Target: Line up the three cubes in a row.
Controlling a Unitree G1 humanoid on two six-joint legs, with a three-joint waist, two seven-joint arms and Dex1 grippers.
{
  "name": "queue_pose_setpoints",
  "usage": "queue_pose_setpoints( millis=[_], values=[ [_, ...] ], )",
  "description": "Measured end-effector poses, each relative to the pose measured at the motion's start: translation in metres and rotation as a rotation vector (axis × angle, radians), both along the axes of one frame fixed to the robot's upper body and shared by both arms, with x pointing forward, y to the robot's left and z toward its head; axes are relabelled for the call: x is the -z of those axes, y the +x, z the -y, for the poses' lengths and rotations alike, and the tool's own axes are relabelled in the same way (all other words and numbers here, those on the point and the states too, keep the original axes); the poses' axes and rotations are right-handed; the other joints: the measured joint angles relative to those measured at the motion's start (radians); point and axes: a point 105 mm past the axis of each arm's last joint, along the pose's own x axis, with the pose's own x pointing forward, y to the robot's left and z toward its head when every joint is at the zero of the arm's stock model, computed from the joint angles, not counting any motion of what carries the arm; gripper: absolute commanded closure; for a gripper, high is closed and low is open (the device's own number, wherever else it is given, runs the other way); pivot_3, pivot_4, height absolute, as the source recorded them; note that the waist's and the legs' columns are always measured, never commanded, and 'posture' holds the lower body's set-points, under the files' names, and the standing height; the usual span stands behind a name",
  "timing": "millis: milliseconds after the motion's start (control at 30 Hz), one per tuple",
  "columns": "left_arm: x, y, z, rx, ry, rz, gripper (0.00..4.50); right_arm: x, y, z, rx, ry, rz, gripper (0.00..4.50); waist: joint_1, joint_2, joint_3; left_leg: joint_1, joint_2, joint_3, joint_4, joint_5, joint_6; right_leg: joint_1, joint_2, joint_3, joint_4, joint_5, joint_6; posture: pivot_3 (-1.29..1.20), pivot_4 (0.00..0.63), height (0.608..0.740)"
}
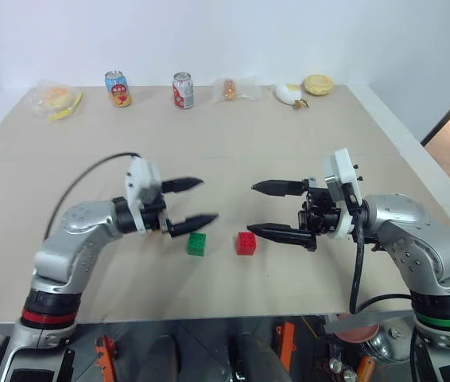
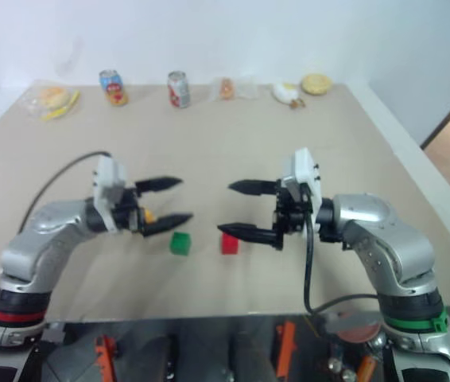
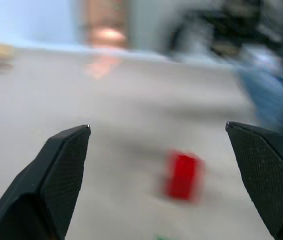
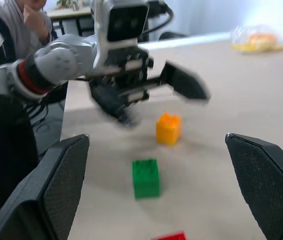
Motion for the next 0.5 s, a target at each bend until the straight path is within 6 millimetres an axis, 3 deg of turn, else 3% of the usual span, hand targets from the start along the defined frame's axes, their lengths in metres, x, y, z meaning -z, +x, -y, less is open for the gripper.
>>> queue_pose_setpoints(
  millis=[167,333,500],
  values=[
    [0.014,0.020,-0.050,-0.266,0.021,-0.051,0.01,0.000,0.006,-0.006,-0.006,0.000,0.013,0.00,-0.001,0.000,0.000,0.000,-0.001,0.002,0.000,0.000,0.000,0.000,0.000,0.004,0.000,-0.001,-0.003,0.00,0.150,0.740],
    [0.042,0.023,-0.065,-0.317,0.039,-0.132,0.01,0.004,0.009,-0.013,-0.034,-0.011,0.016,0.00,0.001,0.000,0.000,-0.002,-0.002,0.004,0.000,0.000,0.000,-0.001,-0.001,0.007,-0.001,-0.001,-0.002,0.00,0.150,0.740],
    [0.073,0.023,-0.062,-0.290,0.104,-0.198,0.01,0.000,0.010,-0.016,-0.053,-0.004,0.034,0.00,0.004,0.000,0.000,-0.002,-0.002,0.004,0.000,0.000,0.000,-0.002,-0.001,0.008,-0.001,-0.001,-0.002,0.00,0.150,0.740]
  ],
)
